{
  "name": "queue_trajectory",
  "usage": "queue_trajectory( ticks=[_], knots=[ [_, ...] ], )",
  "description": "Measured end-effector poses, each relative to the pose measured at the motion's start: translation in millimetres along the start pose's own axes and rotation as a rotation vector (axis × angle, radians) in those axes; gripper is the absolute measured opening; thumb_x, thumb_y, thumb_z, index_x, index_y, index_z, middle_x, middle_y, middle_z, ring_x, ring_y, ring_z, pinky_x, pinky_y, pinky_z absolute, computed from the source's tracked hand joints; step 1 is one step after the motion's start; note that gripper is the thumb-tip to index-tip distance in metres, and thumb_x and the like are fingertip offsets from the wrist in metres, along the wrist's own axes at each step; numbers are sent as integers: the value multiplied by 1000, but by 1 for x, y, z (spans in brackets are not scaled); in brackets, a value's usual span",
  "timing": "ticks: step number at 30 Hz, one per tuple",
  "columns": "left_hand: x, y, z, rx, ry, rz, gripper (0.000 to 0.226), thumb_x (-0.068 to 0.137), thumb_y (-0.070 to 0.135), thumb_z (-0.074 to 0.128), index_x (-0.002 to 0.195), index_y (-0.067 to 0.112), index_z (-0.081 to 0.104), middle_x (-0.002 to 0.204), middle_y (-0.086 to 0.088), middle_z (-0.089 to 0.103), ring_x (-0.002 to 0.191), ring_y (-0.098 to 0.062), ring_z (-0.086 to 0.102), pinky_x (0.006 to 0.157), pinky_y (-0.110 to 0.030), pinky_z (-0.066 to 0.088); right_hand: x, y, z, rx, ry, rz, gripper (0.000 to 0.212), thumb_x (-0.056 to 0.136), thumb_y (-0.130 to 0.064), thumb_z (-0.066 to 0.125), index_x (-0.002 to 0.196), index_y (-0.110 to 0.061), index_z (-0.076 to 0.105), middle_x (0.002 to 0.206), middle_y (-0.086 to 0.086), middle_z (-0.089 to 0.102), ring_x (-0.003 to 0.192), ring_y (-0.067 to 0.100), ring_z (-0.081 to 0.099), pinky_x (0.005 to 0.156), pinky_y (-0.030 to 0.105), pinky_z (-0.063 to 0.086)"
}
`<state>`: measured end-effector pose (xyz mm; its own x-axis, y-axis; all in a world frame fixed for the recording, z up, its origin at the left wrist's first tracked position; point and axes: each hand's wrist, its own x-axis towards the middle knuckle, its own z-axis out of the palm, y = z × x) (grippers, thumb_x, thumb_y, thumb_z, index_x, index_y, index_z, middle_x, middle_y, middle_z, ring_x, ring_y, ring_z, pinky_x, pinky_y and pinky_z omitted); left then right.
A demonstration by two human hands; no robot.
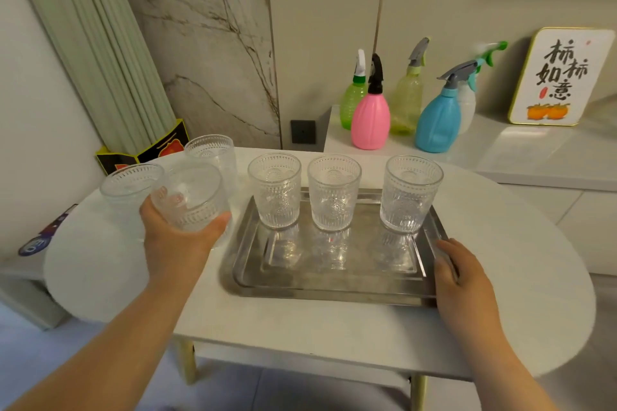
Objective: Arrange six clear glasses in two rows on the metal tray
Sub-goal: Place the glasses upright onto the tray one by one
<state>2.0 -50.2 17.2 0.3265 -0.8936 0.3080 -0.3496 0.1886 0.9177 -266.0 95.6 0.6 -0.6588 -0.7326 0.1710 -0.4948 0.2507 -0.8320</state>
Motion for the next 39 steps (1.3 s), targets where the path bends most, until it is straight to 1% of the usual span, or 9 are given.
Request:
queue_trajectory(
  ticks=[4,11,14,16,20,25,27,30,39],
  knots=[
    [-29,37,2,-73,-127,105,88,52,20,82,125,23,32,119,6,47,105,-11,45,79,-13,33,1,-2,-1,14,-17,24,38,90,2,36,127,-1,44,143,16,38,136,25,27,108,27,18],
    [-88,65,63,-108,-552,92,84,49,19,83,117,33,35,95,24,44,98,-8,45,81,-19,34,5,4,-11,149,-37,79,34,93,-8,39,127,-7,44,135,13,49,123,25,43,87,16,29],
    [-108,66,90,-122,-659,96,85,50,24,82,113,41,28,96,31,36,103,-4,41,80,-8,30,6,10,-17,72,-124,25,37,94,-11,38,130,-6,41,139,14,44,128,26,38,103,28,28],
    [-114,66,106,-116,-680,96,89,50,28,82,120,36,28,96,31,37,102,-3,39,76,-2,28,5,15,-18,-103,-200,-46,40,94,-13,37,133,-6,36,143,17,39,132,28,33,112,38,24],
    [-120,66,128,-105,-708,70,92,51,32,81,125,31,27,109,16,42,103,-4,40,84,-17,31,5,24,-22,-420,-181,-59,44,96,-20,33,138,-10,25,150,9,27,139,22,19,112,34,10],
    [-130,68,145,-147,-711,22,91,53,28,81,126,28,27,109,16,40,103,-2,39,75,-2,29,8,28,-29,-387,-124,-87,27,91,-4,38,113,-1,52,123,17,56,118,32,42,92,34,26],
    [-132,68,149,-151,-725,21,92,53,29,81,127,28,26,110,16,40,103,-3,39,79,-7,31,8,27,-29,-383,-121,-140,24,88,1,39,104,-1,56,111,14,60,108,32,47,83,33,27],
    [-134,68,151,-114,-769,51,93,53,33,80,127,29,24,112,13,42,104,-4,40,87,-19,30,7,26,-29,-374,-97,-160,25,87,2,39,104,-2,57,112,14,61,107,31,47,83,33,27],
    [-132,67,145,-88,-863,119,93,58,33,79,131,26,21,119,11,43,110,-5,41,90,-18,30,4,24,-27,-381,-80,-106,29,88,0,39,114,-1,53,122,17,57,115,32,44,91,32,25]
  ],
)
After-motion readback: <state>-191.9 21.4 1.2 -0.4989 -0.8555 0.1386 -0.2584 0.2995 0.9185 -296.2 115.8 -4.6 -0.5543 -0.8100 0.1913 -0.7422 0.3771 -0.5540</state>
